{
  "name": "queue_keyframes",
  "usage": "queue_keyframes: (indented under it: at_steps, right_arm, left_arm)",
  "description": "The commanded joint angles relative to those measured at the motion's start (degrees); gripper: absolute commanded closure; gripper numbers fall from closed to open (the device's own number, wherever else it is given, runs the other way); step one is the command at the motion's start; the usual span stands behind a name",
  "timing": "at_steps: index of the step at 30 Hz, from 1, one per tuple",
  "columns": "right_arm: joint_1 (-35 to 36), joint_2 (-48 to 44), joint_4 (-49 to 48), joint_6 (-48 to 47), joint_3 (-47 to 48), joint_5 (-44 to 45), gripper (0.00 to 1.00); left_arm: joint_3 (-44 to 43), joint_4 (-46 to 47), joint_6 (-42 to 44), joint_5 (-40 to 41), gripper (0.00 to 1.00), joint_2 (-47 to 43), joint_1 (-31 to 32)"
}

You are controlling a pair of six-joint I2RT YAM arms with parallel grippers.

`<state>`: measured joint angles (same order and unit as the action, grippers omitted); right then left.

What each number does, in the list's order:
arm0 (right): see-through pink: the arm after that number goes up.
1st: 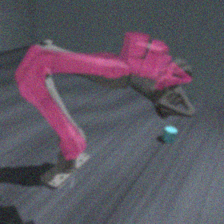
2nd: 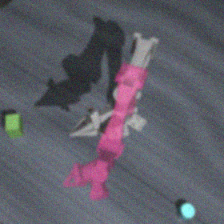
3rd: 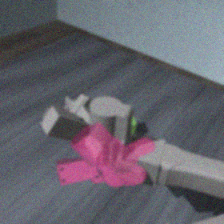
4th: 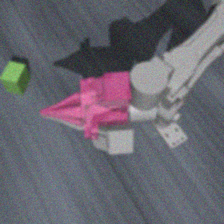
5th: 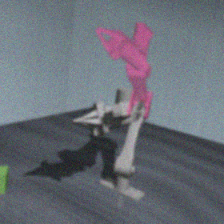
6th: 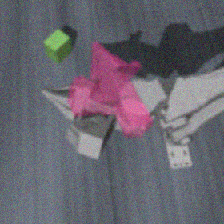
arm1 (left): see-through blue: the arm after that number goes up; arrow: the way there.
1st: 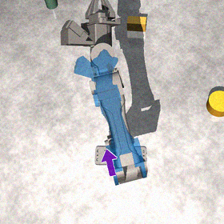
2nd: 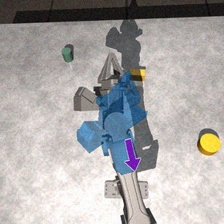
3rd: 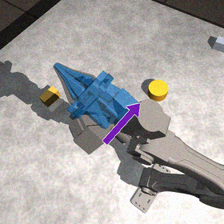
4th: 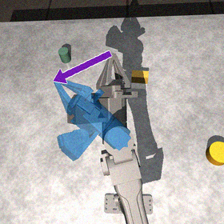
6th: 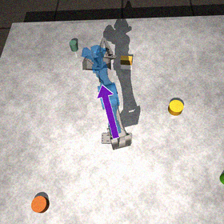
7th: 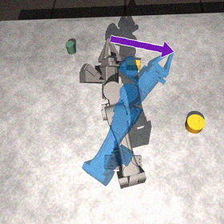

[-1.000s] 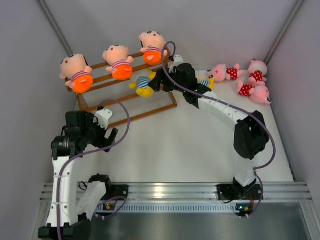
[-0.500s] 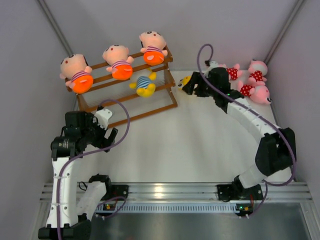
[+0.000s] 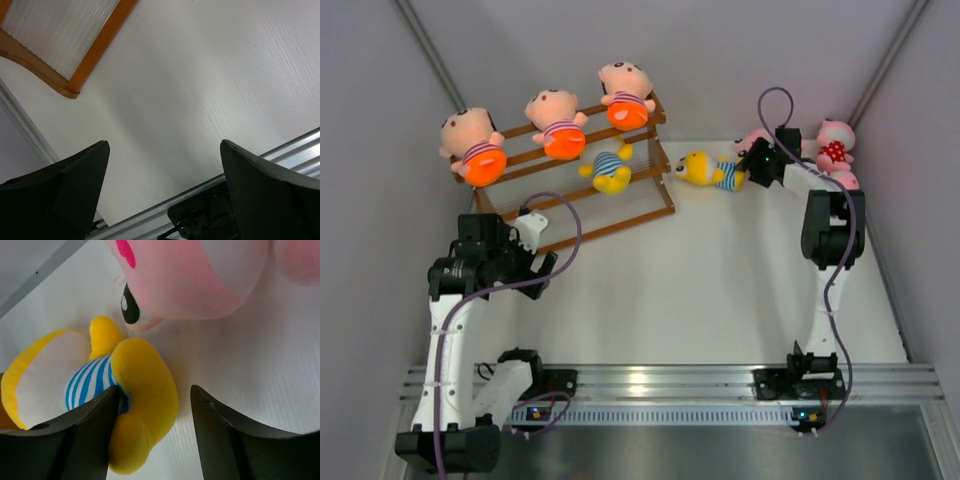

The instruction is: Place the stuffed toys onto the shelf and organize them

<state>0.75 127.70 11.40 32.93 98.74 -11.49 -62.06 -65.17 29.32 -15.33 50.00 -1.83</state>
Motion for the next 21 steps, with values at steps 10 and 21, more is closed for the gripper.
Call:
queue_keyframes:
  at_steps: [10,21]
  right_arm:
    - [1.3,-16.5,-20.5,10.5,-26.6,0.0,1.00]
    - [14.5,-55.8,-11.8,14.4,-51.7,21.8,1.00]
  left_arm:
    - [-2.8,-0.7,-0.2,-1.7,0.02,0.2,0.2]
    - [-1.5,0.3,-1.7,6.7,0.02,-3.2,0.3]
